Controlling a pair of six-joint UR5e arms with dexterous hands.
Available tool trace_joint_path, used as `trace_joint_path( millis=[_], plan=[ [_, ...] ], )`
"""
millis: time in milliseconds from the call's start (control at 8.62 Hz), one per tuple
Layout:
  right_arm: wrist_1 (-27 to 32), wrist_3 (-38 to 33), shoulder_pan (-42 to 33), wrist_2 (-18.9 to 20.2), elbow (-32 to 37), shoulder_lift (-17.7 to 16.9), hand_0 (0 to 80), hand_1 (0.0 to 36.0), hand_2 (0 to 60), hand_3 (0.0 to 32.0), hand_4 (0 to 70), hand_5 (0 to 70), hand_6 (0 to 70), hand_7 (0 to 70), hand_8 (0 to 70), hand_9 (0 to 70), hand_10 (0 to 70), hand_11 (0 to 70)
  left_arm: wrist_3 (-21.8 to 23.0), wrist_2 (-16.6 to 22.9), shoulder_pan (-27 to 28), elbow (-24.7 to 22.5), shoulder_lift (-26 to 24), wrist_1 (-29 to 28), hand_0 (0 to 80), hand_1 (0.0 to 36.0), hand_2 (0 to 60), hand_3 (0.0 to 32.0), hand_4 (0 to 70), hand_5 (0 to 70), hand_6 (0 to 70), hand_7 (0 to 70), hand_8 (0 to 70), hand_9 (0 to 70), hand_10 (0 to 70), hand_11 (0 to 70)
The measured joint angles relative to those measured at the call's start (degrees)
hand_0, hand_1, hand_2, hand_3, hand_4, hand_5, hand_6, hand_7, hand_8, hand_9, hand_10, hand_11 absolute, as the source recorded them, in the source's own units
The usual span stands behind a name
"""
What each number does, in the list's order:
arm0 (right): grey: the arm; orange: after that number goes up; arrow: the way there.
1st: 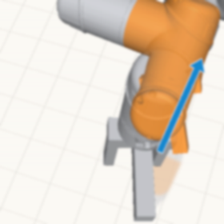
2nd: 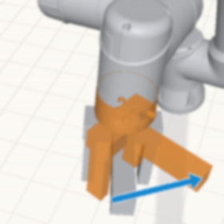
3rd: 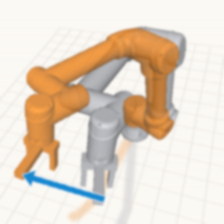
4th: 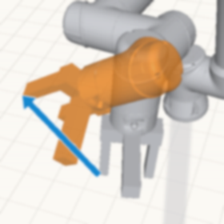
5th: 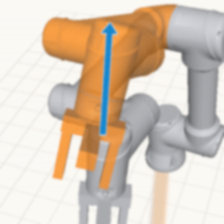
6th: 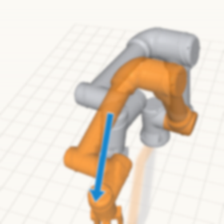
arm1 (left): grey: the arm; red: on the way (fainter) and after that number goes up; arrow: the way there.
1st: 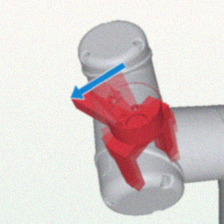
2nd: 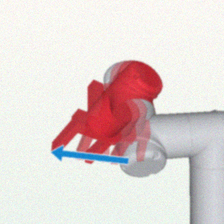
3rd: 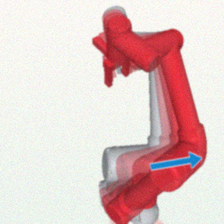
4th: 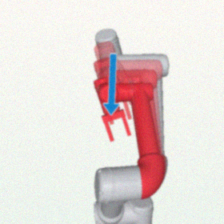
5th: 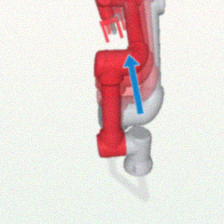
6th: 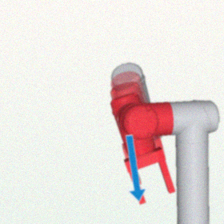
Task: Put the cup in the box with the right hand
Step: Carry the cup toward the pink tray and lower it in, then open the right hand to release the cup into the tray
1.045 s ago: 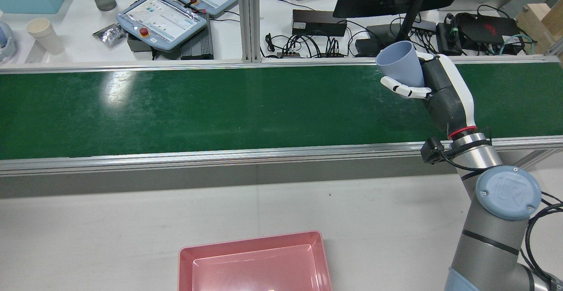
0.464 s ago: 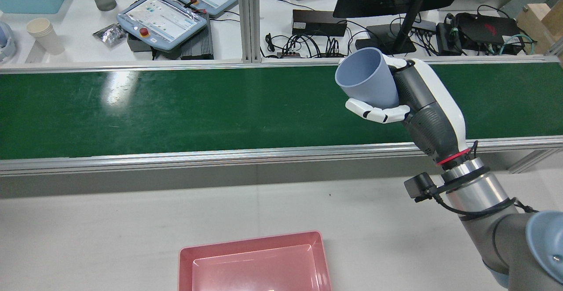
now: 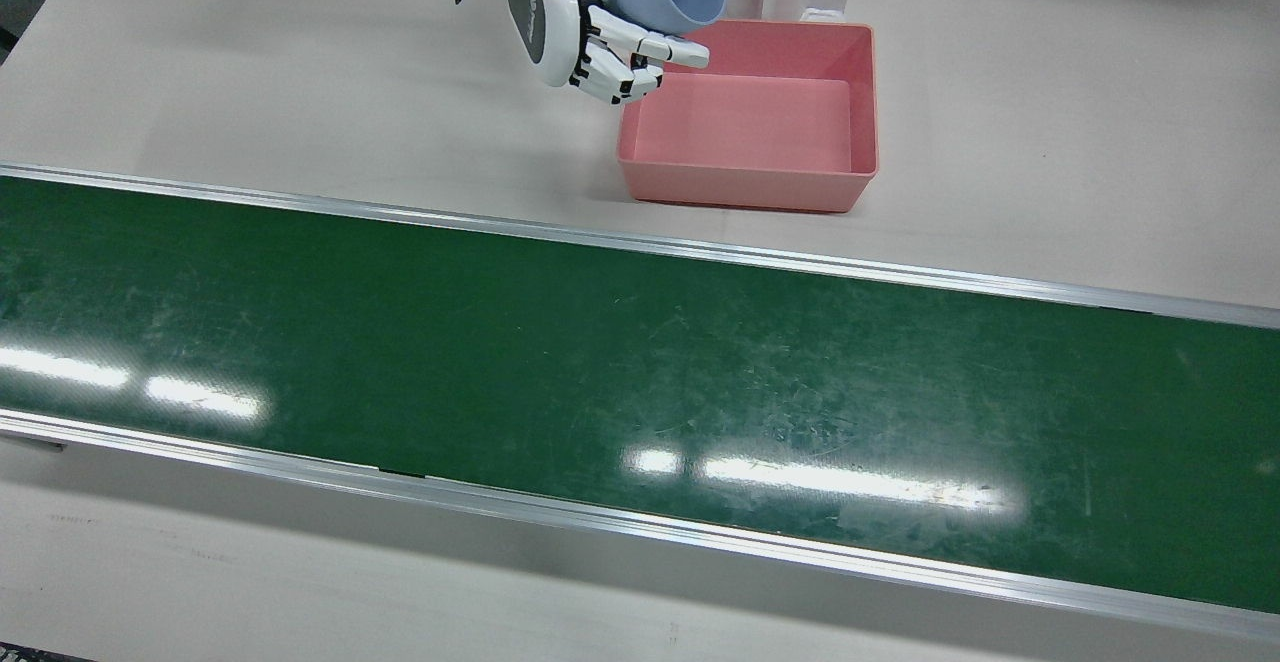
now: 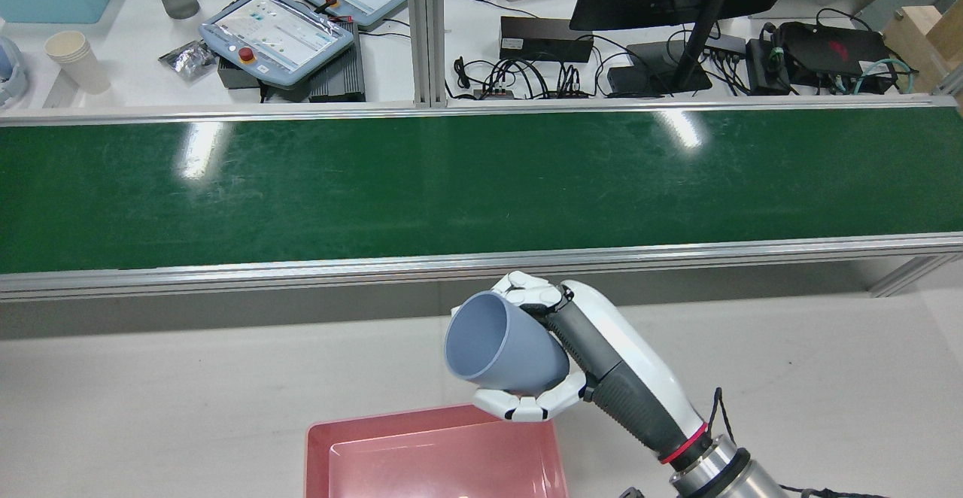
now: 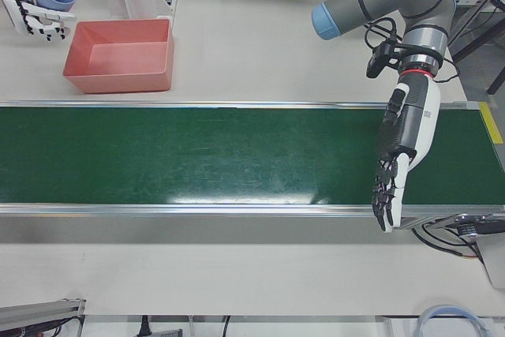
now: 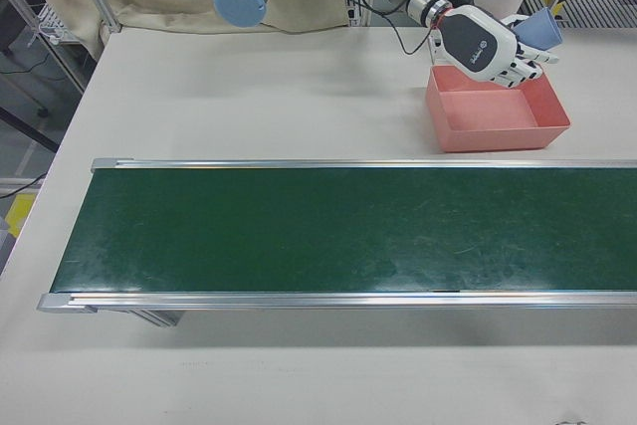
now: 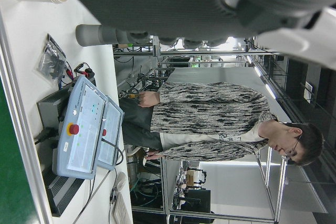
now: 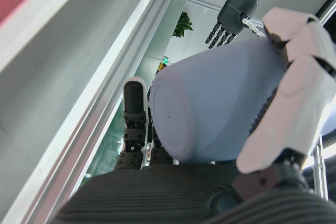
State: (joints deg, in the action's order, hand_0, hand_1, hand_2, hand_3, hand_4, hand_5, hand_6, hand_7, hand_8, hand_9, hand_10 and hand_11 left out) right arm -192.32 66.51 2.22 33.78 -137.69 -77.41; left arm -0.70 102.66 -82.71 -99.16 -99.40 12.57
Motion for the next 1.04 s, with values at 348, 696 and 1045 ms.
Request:
trace_joint_path(
  millis=[348, 696, 1045],
  plan=[
    [8.5, 3.1, 5.4, -4.4, 2.9, -1.0, 0.0, 0.0, 0.0, 0.0, 0.0, 0.0, 0.0, 0.0, 0.0, 0.1, 0.0, 0.0, 0.0, 0.0, 0.0, 0.0, 0.0, 0.0, 0.0, 0.0, 0.0, 0.0, 0.0, 0.0, 0.0, 0.0, 0.0, 0.0, 0.0, 0.0],
    [14.5, 3.0, 6.0, -5.1, 5.1, -2.4, 0.0, 0.0, 0.0, 0.0, 0.0, 0.0, 0.0, 0.0, 1.2, 2.3, 0.0, 0.0, 0.0, 0.0, 0.0, 0.0, 0.0, 0.0, 0.0, 0.0, 0.0, 0.0, 0.0, 0.0, 0.0, 0.0, 0.0, 0.0, 0.0, 0.0],
    [15.1, 0.9, 0.6, -4.8, 1.7, -3.4, 0.0, 0.0, 0.0, 0.0, 0.5, 0.0, 1.0, 3.8, 1.4, 3.0, 0.0, 0.0, 0.0, 0.0, 0.0, 0.0, 0.0, 0.0, 0.0, 0.0, 0.0, 0.0, 0.0, 0.0, 0.0, 0.0, 0.0, 0.0, 0.0, 0.0]
  ],
)
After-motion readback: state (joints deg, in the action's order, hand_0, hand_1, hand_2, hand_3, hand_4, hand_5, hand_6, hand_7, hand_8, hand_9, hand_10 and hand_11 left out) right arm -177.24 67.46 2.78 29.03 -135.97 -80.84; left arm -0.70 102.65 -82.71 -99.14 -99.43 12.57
